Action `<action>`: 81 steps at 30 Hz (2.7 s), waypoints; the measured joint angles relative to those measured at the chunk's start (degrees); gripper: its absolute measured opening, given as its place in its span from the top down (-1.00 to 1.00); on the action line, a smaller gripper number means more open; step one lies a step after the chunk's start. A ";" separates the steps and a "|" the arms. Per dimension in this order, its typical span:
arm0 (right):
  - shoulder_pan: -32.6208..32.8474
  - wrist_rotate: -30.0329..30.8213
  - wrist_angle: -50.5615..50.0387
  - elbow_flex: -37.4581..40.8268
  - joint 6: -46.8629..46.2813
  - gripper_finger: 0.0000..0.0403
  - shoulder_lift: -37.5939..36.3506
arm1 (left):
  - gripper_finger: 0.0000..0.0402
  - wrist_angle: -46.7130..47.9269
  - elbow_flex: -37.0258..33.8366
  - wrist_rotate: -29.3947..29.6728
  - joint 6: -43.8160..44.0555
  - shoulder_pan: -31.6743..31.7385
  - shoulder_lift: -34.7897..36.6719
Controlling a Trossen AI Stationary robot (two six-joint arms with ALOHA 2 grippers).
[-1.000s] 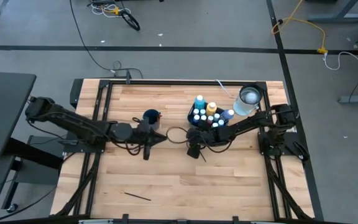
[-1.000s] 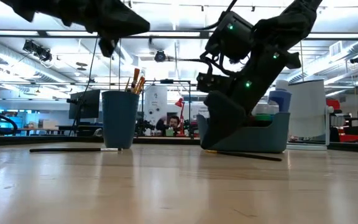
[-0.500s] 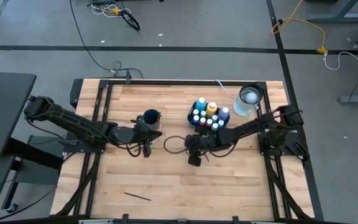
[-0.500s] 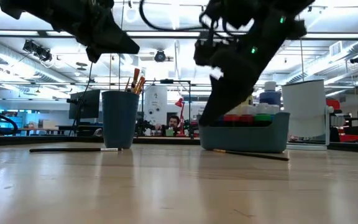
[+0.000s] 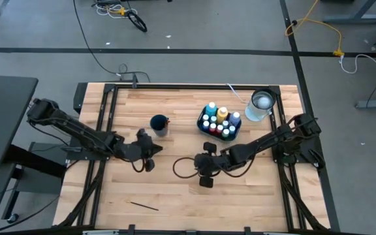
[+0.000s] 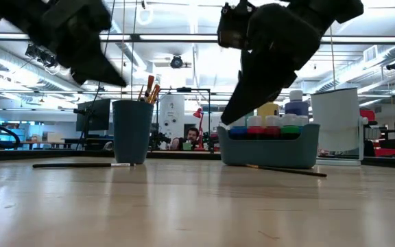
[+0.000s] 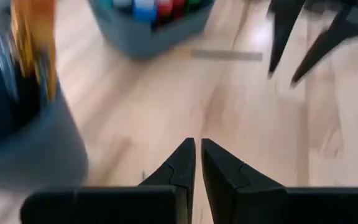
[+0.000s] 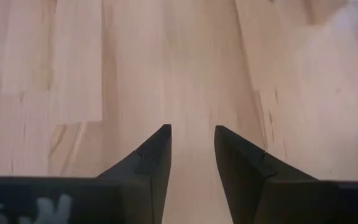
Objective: Pick & Place Paint Supplies
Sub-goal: Put the silver paintbrush into the blue cup
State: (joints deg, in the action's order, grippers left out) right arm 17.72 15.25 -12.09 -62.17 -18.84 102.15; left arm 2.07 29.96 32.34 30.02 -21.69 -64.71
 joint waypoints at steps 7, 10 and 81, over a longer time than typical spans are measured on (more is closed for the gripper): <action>0.09 1.92 2.27 0.00 2.05 0.39 0.00 | 0.76 -0.18 -7.86 4.88 8.70 -3.71 -0.02; 0.08 1.94 3.04 0.00 3.02 0.39 0.00 | 0.70 -0.34 -10.00 8.15 8.07 -4.08 -0.02; -10.57 -6.42 25.14 0.04 23.69 0.39 1.75 | 0.89 -47.52 -18.87 6.63 5.55 -3.45 -29.90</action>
State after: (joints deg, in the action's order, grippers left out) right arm 7.15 8.84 13.05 -62.13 4.85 103.90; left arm -45.46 11.09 38.96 35.56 -25.15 -94.61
